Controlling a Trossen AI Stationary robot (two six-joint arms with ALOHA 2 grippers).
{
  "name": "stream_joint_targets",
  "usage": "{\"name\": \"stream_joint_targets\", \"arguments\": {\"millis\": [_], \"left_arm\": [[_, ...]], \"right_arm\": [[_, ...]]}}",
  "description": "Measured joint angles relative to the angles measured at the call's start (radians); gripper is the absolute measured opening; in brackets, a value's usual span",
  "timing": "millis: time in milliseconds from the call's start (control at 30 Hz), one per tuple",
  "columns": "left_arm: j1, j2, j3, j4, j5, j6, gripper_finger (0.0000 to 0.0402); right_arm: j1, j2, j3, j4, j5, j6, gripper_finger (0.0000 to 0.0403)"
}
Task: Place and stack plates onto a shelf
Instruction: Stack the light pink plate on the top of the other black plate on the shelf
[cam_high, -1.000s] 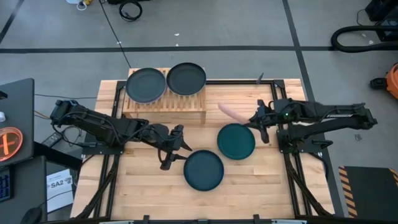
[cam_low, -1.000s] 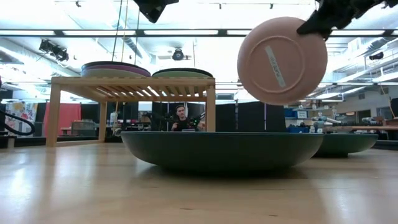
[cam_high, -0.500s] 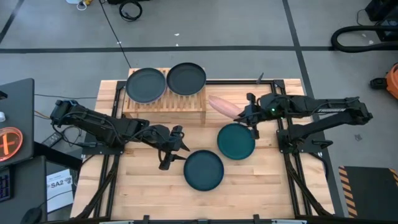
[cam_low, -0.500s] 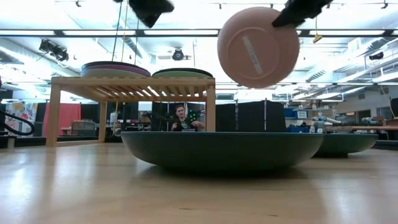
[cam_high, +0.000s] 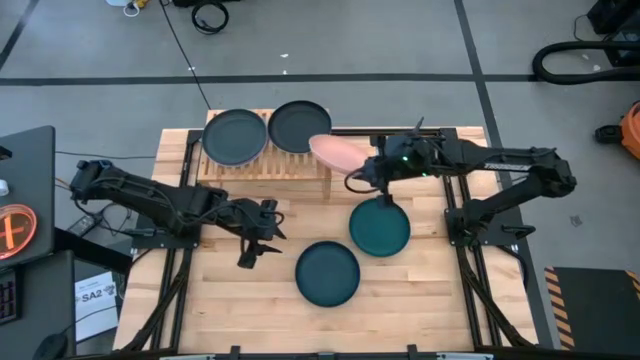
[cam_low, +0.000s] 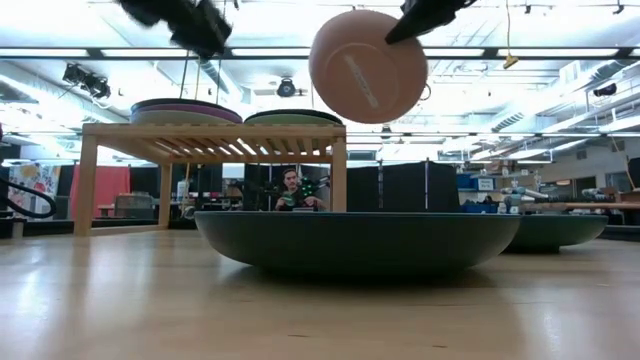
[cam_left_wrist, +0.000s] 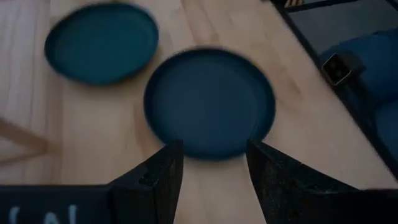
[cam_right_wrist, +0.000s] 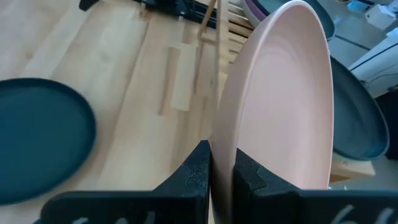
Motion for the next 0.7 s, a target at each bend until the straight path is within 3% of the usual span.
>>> {"name": "stream_joint_targets", "arguments": {"millis": [367, 700], "left_arm": [[0.07, -0.137, -0.316, 0.357, 0.0, -0.045, 0.0183], [0.074, -0.132, -0.396, 0.455, 0.0, -0.079, 0.0183]], "right_arm": [[-0.067, 0.172, 0.137, 0.015, 0.001, -0.133, 0.0032], [-0.108, 0.328, 0.355, -0.001, -0.006, -0.268, 0.0032]]}}
